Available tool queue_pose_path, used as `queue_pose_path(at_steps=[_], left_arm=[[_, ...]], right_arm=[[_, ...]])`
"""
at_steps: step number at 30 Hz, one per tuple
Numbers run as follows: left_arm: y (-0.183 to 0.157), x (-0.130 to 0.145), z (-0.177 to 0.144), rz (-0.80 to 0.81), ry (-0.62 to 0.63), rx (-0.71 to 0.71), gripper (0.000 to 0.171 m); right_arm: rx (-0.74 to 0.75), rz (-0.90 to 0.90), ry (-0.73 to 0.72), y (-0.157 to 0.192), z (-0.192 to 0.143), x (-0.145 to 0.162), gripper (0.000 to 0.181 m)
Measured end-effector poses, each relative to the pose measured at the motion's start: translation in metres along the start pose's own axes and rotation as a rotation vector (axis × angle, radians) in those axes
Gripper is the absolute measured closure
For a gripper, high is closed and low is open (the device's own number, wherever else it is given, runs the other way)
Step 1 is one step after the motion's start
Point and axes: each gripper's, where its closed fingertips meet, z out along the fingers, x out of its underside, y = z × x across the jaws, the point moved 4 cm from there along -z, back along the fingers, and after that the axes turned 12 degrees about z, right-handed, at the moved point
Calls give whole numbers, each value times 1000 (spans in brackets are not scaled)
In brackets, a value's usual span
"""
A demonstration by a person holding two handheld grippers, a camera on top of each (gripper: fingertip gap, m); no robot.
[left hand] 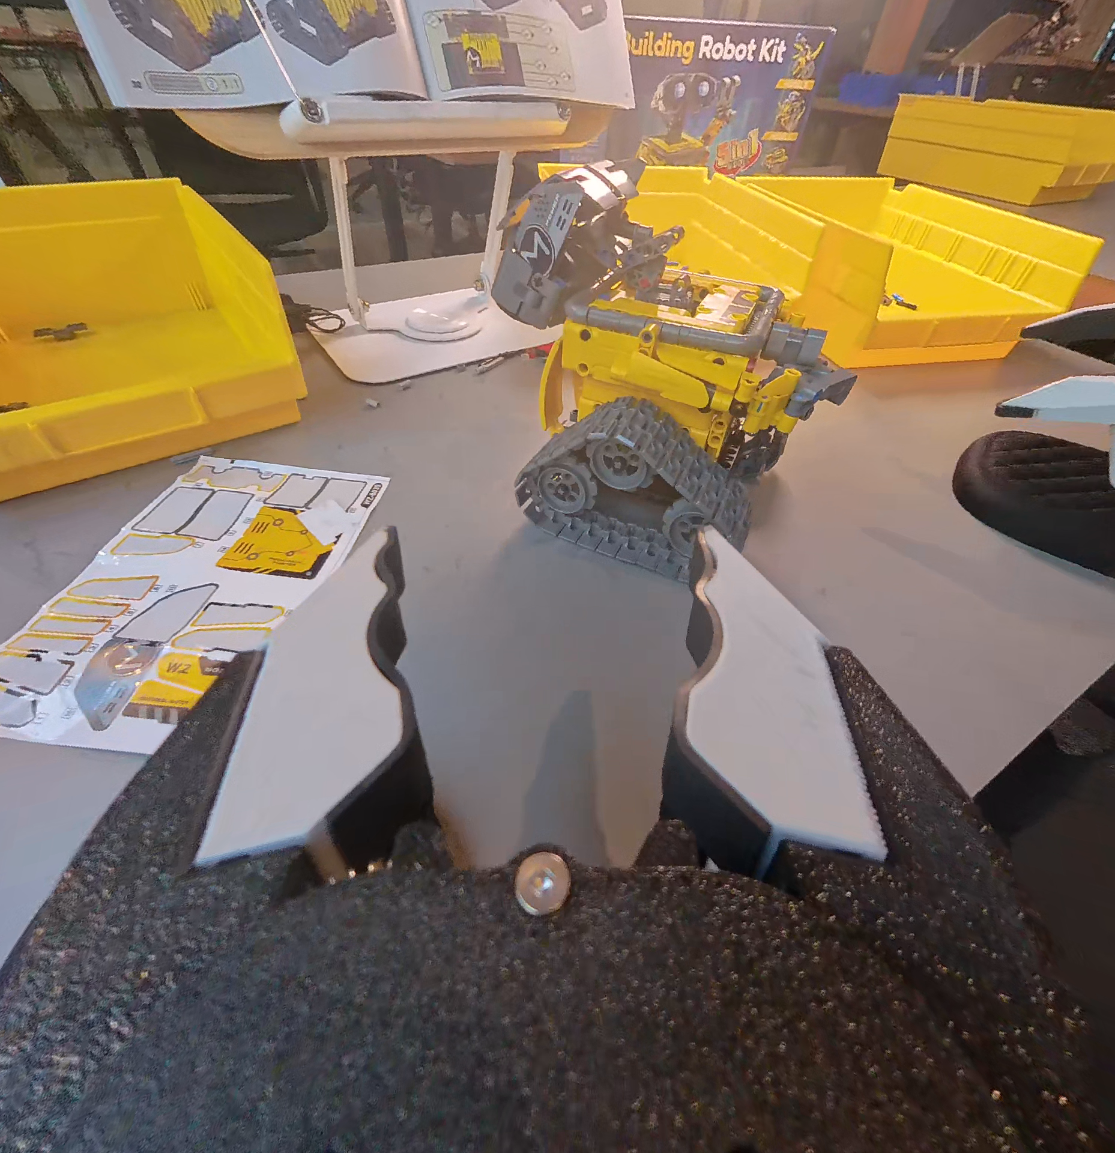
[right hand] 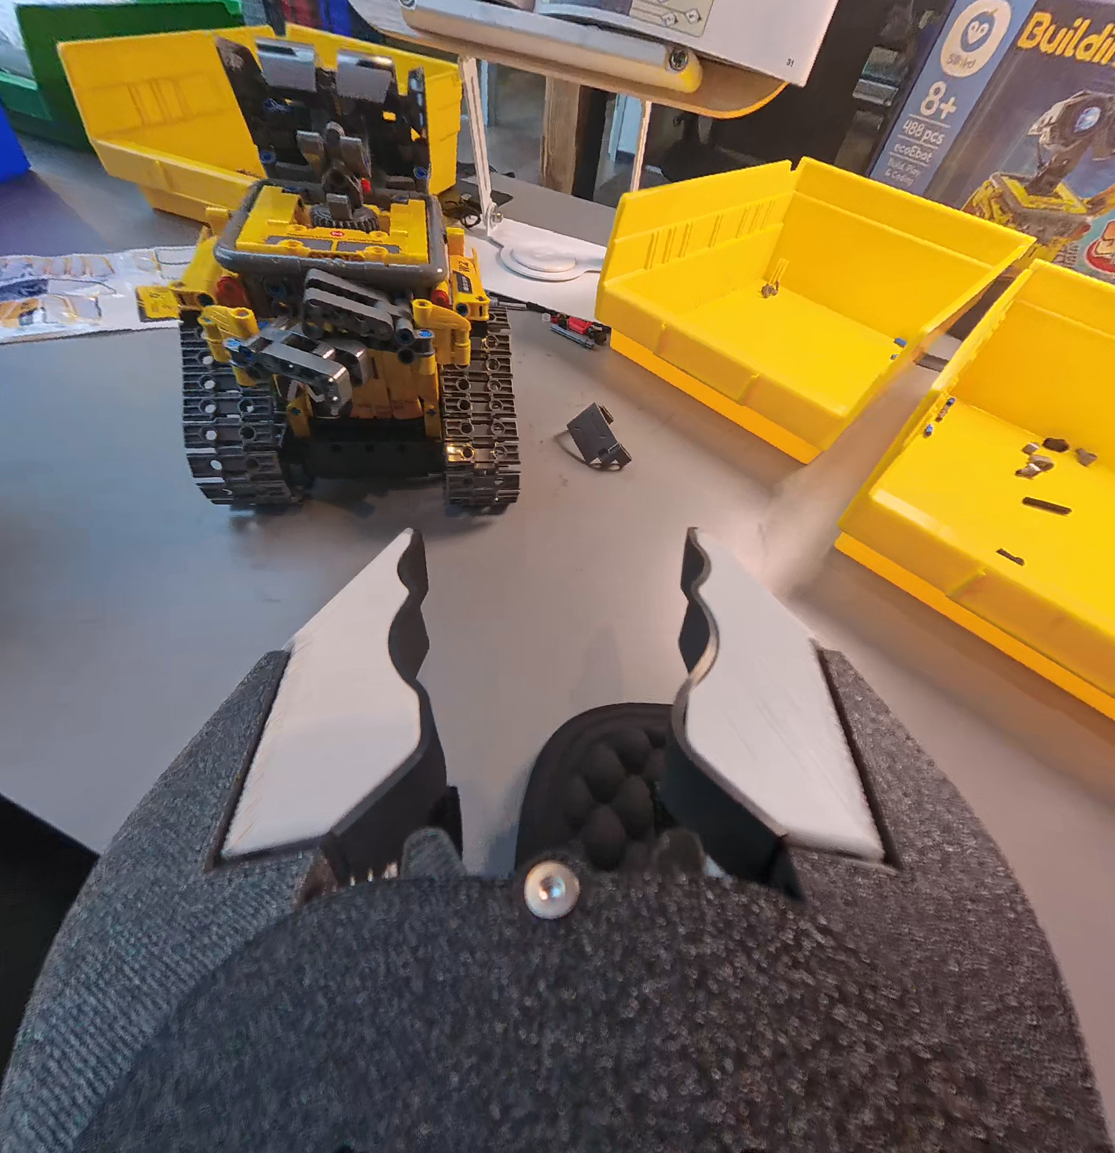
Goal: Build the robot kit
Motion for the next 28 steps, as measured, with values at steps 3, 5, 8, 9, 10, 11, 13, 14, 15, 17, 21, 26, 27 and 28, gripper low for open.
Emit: queue_pose_path(at_steps=[3, 5, 8, 9, 10, 11, 13, 14, 15, 17, 21, 26, 27, 28], left_arm=[[2, 1, -1, -1, -10, -2, 81], [6, 3, -4, -10, -19, -9, 81], [13, 5, -7, -43, -39, -15, 83], [13, 4, -7, -58, -41, -7, 84], [14, 4, -6, -67, -40, 4, 85], [13, 2, -3, -68, -40, 19, 86], [9, -1, 4, -48, -31, 38, 92], [8, -3, 7, -28, -22, 38, 95], [6, -4, 11, -1, -9, 34, 100], [5, -1, 22, 64, 53, 15, 105], [6, 5, 43, 158, 138, -24, 140], [24, 11, 60, 383, 296, -198, 171], [26, 11, 62, 422, 321, -223, 171], [26, 11, 64, 445, 333, -239, 171]], right_arm=[[-1, -13, -2, 9, -2, -1, 99], [-5, -29, 8, 15, 2, 1, 99], [-32, -49, 12, 26, 9, 3, 100], [-50, -55, 8, 31, 11, 3, 102], [-75, -63, 2, 37, 13, 2, 105], [-107, -70, -9, 44, 14, 0, 111], [-211, -89, -41, 67, 15, -8, 126], [-277, -98, -65, 82, 15, -13, 133], [-349, -105, -91, 99, 14, -20, 138], [-504, -123, -140, 137, 9, -33, 152], [-799, -181, -221, 213, -13, -55, 175], [-954, -264, -226, 275, -33, -67, 181], [-958, -268, -206, 283, -32, -67, 181], [-962, -276, -176, 289, -28, -64, 181]])
